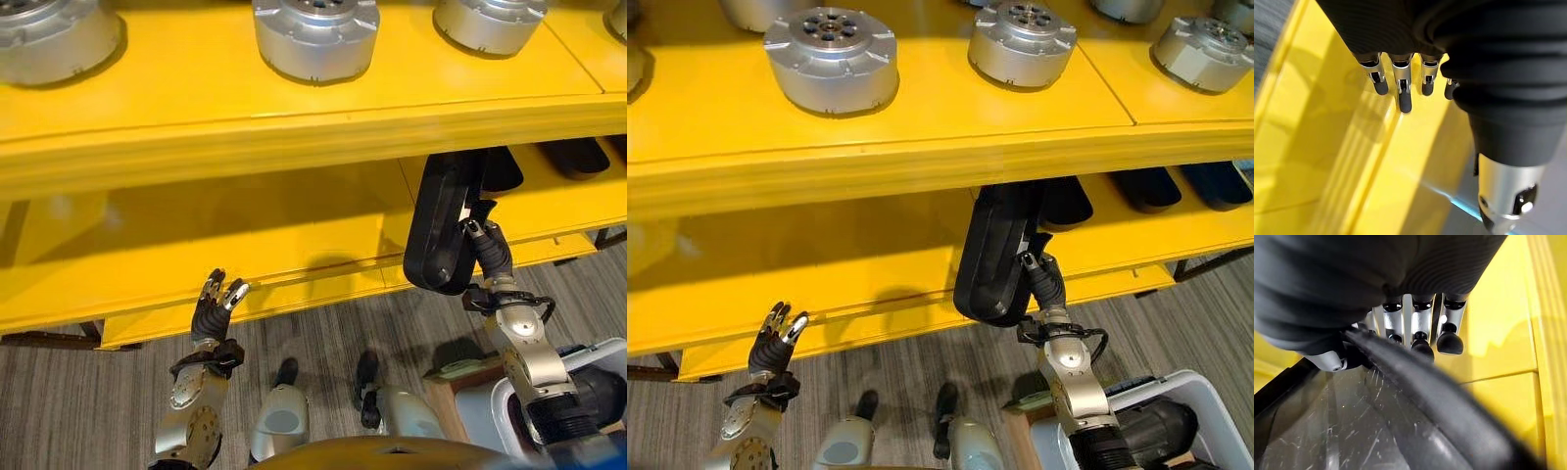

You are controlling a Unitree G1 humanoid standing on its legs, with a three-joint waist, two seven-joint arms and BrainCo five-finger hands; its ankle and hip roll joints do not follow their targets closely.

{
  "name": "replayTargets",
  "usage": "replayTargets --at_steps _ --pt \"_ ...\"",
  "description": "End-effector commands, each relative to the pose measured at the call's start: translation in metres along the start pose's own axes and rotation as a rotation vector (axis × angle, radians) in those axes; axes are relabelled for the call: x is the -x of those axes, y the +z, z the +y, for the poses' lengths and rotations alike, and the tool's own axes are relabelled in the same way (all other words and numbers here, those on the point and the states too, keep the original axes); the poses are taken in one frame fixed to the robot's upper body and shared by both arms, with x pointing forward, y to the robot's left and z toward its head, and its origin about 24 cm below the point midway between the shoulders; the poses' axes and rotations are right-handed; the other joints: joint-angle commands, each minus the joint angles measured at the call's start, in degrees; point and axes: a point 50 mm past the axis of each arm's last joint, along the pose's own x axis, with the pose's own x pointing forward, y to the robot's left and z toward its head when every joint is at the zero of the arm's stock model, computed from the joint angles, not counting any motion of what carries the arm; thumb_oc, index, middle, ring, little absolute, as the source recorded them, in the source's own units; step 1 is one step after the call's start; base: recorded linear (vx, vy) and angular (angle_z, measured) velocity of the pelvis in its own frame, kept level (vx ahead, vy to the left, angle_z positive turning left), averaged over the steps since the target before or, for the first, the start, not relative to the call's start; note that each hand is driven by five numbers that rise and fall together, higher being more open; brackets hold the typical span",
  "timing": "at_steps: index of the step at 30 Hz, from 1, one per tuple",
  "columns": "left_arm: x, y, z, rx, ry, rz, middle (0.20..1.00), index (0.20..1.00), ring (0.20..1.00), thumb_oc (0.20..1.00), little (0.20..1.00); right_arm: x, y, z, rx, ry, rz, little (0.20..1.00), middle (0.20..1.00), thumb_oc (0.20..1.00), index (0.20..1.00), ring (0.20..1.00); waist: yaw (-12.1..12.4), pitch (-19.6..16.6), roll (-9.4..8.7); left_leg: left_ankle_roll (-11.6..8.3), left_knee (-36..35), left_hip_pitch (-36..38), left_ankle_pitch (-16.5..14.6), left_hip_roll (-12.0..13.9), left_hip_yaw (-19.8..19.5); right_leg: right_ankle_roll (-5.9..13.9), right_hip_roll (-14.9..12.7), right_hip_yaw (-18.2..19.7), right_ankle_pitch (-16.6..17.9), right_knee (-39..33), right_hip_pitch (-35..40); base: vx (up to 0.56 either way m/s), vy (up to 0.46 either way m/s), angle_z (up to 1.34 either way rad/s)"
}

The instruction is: Move parts from the plastic box to the shelf.

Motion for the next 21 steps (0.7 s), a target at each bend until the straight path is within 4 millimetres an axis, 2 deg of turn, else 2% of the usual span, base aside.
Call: replayTargets --at_steps 1,4,5,7,10,11,12,14,15,21 --pt "-0.013 0.037 -0.017 -0.001 -0.1 -0.172 1.0 1.0 1.0 1.0 1.0 -0.009 0.039 -0.005 -0.019 -0.018 -0.211 0.2 0.2 0.2 0.2 0.2 -2.1 -1.6 -1.45 -1.5 4.5 -4.7 4.5 4.2 10.0 3.88 -6.8 -1.8 -2.2 0.0 4.0 -0.05 0.115 0.82" --pt "-0.011 0.035 -0.017 0.001 -0.098 -0.165 1.0 1.0 1.0 1.0 1.0 -0.008 0.036 -0.004 -0.014 -0.023 -0.193 0.2 0.2 0.2 0.2 0.2 -2.1 -2.1 -0.21 -2.51 1.0 -3.1 7.9 10.1 11.0 4.93 -8.0 -1.8 -2.9 2.1 4.0 0.02 0.19 0.71" --pt "-0.012 0.034 -0.018 -0.006 -0.101 -0.16 1.0 1.0 1.0 1.0 1.0 -0.006 0.035 -0.006 -0.01 -0.036 -0.185 0.2 0.2 0.2 0.2 0.2 -2.3 -2.6 0.51 -2.93 -1.4 -3.0 10.3 12.1 11.9 5.48 -8.9 -2.3 -3.0 3.0 4.0 0.05 0.24 0.06" --pt "-0.012 0.033 -0.019 -0.009 -0.105 -0.155 1.0 1.0 1.0 1.0 1.0 -0.005 0.034 -0.008 -0.01 -0.041 -0.181 0.2 0.2 0.2 0.2 0.2 -2.3 -2.9 0.8 -3.09 -2.5 -2.8 11.3 12.8 12.7 5.78 -9.8 -2.5 -3.1 3.8 3.9 0.03 0.171 0.12" --pt "-0.011 0.029 -0.019 -0.009 -0.113 -0.136 1.0 1.0 1.0 1.0 1.0 -0.002 0.028 -0.005 -0.028 -0.029 -0.155 0.2 0.2 0.2 0.2 0.2 -2.2 -4.3 1.84 -2.85 -3.4 -0.8 7.9 10.8 12.1 7.17 -11.9 -1.7 -2.1 4.8 3.6 0.06 0.256 0.04" --pt "-0.014 0.034 -0.022 -0.025 -0.138 -0.148 1.0 1.0 1.0 1.0 1.0 -0.001 0.027 -0.006 -0.038 -0.039 -0.146 0.2 0.2 0.2 0.2 0.2 -2.3 -3.7 1.33 -2.79 0.4 -2.0 6.2 8.6 12.8 8.07 -14.3 -2.0 -0.7 4.7 4.8 0.07 0.342 -0.27" --pt "-0.015 0.036 -0.022 -0.042 -0.156 -0.152 1.0 1.0 1.0 1.0 1.0 0.0 0.026 -0.007 -0.04 -0.038 -0.142 0.2 0.2 0.2 0.2 0.2 -2.3 -3.5 0.98 -2.82 2.1 -2.5 4.9 7.6 13.8 8.64 -15.6 -2.6 -0.2 4.5 5.7 0.07 0.331 -0.17" --pt "-0.015 0.036 -0.022 -0.049 -0.162 -0.15 1.0 1.0 1.0 1.0 1.0 0.0 0.025 -0.006 -0.04 -0.035 -0.133 0.2 0.2 0.2 0.2 0.2 -2.2 -3.3 0.72 -2.77 3.4 -2.7 4.0 6.9 14.2 9.08 -16.5 -2.9 0.2 4.7 5.9 0.04 0.193 0.26" --pt "-0.014 0.037 -0.02 -0.062 -0.165 -0.148 1.0 1.0 1.0 1.0 1.0 -0.001 0.023 -0.004 -0.055 -0.032 -0.123 0.2 0.2 0.2 0.2 0.2 -1.8 -2.8 0.24 -2.3 5.3 -3.3 2.2 5.0 15.0 10.06 -18.3 -2.4 2.5 4.0 6.4 0.03 0.226 0.37" --pt "-0.017 0.046 -0.021 -0.09 -0.179 -0.172 1.0 1.0 1.0 1.0 1.0 -0.012 0.022 0.004 -0.092 -0.034 -0.108 0.2 0.2 0.2 0.2 0.2 -0.1 -2.0 -0.86 -1.45 9.9 -7.6 0.0 2.3 15.4 11.07 -20.7 -3.6 5.3 0.1 7.5 0.02 0.15 0.11"
